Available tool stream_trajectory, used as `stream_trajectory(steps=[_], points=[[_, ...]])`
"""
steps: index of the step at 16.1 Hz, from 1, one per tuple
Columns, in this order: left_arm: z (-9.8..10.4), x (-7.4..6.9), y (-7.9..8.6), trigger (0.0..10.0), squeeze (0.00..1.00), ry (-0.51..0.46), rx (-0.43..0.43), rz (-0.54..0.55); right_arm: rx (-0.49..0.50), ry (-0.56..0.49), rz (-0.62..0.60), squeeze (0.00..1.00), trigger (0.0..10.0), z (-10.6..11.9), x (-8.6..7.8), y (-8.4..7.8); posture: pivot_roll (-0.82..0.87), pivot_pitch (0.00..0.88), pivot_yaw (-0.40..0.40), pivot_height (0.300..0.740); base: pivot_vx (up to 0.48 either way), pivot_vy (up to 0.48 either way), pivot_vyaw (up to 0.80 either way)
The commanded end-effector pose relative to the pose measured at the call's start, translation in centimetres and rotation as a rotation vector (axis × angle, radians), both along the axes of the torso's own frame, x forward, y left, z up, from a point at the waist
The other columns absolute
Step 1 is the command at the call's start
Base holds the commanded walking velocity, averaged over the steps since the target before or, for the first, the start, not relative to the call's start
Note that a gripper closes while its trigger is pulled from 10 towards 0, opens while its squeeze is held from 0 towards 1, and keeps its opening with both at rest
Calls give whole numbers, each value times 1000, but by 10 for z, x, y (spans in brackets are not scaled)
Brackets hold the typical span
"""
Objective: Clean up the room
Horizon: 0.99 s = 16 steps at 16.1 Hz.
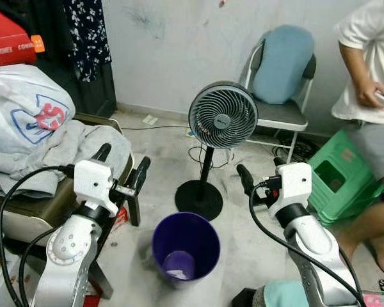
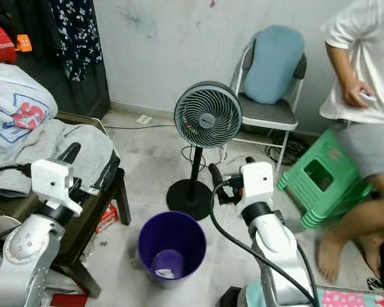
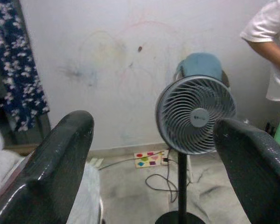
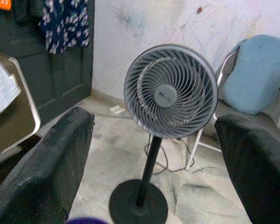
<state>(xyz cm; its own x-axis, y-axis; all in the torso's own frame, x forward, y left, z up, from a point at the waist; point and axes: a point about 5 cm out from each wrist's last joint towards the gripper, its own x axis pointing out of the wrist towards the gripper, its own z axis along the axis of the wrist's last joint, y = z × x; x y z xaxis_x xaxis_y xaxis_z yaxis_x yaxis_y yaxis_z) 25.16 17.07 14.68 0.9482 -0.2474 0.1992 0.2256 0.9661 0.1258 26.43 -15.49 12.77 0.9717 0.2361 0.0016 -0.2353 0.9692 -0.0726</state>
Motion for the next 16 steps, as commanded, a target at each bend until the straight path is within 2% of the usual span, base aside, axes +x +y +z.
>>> stream_trajectory(steps=[1,3,4,7,9,11,12,14,16], points=[[3,-2,5,10000,0,-10,-3,47,-22,19,12,0,10000,-1,-3,-4,106,0,-104,740,0,0,0],[3,-1,9,10000,0,-3,-18,83,-56,2,48,0,10000,2,0,-5,92,0,-86,740,0,0,0],[-4,2,9,10000,0,20,-42,91,-117,-54,88,0,10000,8,6,-3,55,0,-44,740,0,0,0],[0,11,-4,10000,0,14,-70,53,-173,-131,107,0,10000,26,23,6,-3,0,6,740,0,0,0],[1,14,-13,10000,0,12,-62,12,-174,-128,113,0,10000,26,26,13,-13,0,5,740,0,0,0],[-3,14,-24,10000,0,25,-91,-7,-177,-115,127,0,10000,14,22,24,-11,0,-11,740,0,0,0],[-3,14,-24,10000,0,25,-91,-7,-177,-115,127,0,10000,14,22,24,-11,0,-11,740,0,0,0],[-4,13,-32,10000,0,36,-151,2,-209,-103,144,0,10000,11,19,23,-39,0,-26,740,0,0,0],[-6,12,-35,10000,0,54,-189,-19,-205,-114,58,0,10000,17,24,14,-39,0,-43,740,0,0,0]])
